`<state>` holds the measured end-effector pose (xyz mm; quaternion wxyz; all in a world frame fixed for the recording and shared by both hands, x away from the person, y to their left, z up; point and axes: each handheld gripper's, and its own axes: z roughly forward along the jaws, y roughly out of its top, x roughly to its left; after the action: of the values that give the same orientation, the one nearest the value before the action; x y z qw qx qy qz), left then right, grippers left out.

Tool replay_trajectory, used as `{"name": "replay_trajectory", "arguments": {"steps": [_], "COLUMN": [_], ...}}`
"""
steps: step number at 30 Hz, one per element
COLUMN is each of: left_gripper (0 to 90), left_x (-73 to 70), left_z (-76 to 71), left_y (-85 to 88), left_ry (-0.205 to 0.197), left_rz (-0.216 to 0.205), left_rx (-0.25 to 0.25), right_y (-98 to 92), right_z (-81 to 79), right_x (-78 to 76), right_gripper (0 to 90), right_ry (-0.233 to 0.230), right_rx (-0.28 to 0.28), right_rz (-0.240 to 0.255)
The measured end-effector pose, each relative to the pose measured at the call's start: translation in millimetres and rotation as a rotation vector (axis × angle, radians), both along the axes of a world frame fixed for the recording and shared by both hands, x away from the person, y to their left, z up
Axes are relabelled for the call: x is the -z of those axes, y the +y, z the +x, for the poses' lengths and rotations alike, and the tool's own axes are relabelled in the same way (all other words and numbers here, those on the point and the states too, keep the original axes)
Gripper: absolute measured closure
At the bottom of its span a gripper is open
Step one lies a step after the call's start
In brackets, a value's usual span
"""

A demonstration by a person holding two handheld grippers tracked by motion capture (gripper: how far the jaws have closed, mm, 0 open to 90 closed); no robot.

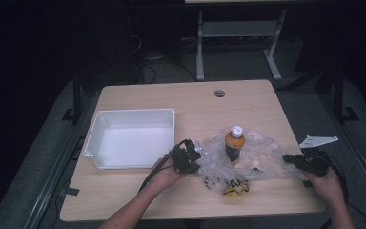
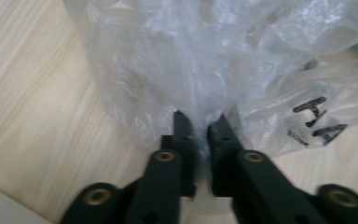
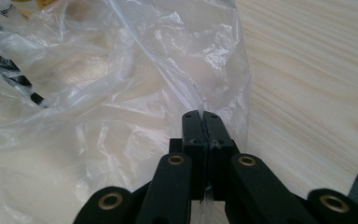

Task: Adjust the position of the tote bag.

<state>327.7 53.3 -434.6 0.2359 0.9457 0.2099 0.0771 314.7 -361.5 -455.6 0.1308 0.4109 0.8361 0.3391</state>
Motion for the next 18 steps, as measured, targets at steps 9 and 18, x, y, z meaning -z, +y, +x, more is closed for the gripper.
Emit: {"name": "replay_trajectory", "arguments": {"steps": [9,18], "left_gripper": [52.5,38.7], "left_x": [-33.4,-60.1], "left_z": [-9.5,-14.0], "left_y": [14.3,12.8], "left_ry": [-0.031,-0.058], "left_rz": [-0.091,-0.184], "left_rx": [0.030,0.120], "right_y": [5.0,9.5], "right_z": [-2.0,-2.0], "right_x": [-2.6,-4.2], "right_gripper": [88.9,88.9], "right_ry": [-0.011,-0.023], "right_rx": [-0.011,-0.032], "right_rz": [-0.006,-0.005]}}
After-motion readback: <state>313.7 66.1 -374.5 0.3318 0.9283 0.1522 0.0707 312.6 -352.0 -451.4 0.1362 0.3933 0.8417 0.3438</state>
